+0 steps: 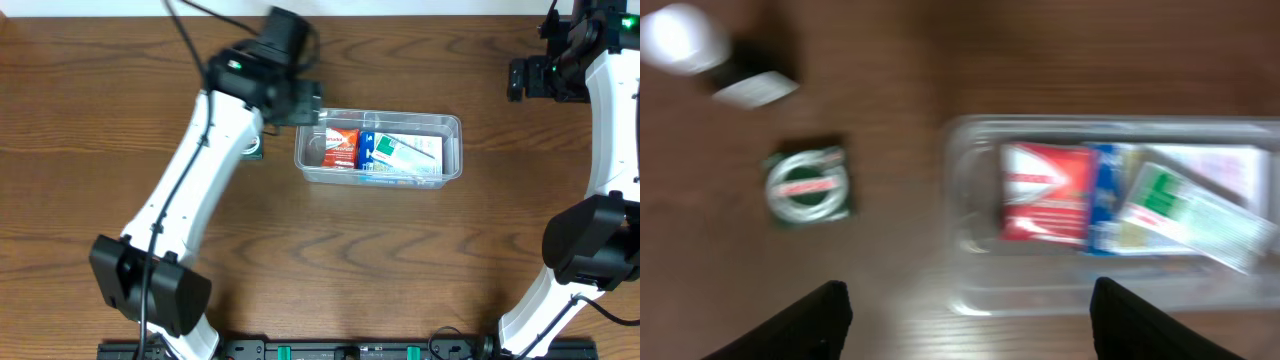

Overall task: Pack container
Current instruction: 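Move the left gripper back to the green Zam-Buk box, then grasp the green Zam-Buk box with the left gripper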

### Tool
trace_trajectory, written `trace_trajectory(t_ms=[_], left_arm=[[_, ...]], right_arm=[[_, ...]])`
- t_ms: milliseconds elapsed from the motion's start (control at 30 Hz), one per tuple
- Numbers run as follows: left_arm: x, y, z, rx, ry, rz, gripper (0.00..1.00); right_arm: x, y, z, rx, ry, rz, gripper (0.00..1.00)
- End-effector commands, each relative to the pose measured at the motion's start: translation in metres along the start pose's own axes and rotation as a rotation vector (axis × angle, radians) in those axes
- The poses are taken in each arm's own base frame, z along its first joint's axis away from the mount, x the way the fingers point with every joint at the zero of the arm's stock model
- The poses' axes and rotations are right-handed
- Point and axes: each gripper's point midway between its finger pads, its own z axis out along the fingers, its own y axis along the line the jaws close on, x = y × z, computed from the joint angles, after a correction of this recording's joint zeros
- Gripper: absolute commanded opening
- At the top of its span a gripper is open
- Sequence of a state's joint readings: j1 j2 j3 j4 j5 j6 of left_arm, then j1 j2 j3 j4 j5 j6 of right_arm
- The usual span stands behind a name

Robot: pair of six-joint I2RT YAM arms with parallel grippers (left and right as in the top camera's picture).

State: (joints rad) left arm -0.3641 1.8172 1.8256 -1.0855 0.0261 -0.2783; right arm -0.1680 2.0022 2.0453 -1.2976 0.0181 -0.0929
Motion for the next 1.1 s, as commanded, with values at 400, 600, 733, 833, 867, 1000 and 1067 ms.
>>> trace_trajectory(t_ms=[400, 600, 733, 833, 867, 1000, 1067], left_arm=[[0.023, 0.096, 0.081, -0.153, 0.235, -0.094, 0.85], [0.036, 0.108, 0.121, -0.17, 0.321, -0.1, 0.89], [0.039, 0.111, 0.136, -0.174, 0.341, -0.102, 0.97], [0.04, 0.111, 0.145, -0.174, 0.346, -0.103, 0.99], [0.04, 0.111, 0.149, -0.174, 0.348, -0.102, 1.0], [0.042, 0.112, 0.16, -0.172, 0.355, -0.103, 1.0], [0.044, 0.112, 0.165, -0.171, 0.363, -0.104, 1.0]], right_arm=[[-0.005, -0.002, -0.013, 0.004, -0.036, 0.017, 0.99], [-0.005, -0.002, -0.013, 0.004, -0.036, 0.017, 0.99], [-0.005, -0.002, -0.013, 0.004, -0.036, 0.017, 0.99], [-0.005, -0.002, -0.013, 0.004, -0.036, 0.017, 0.99], [-0.005, -0.002, -0.013, 0.004, -0.036, 0.017, 0.99], [-0.005, -0.002, -0.013, 0.004, -0.036, 0.017, 0.99], [-0.005, -0.002, -0.013, 0.004, -0.036, 0.017, 0.99]])
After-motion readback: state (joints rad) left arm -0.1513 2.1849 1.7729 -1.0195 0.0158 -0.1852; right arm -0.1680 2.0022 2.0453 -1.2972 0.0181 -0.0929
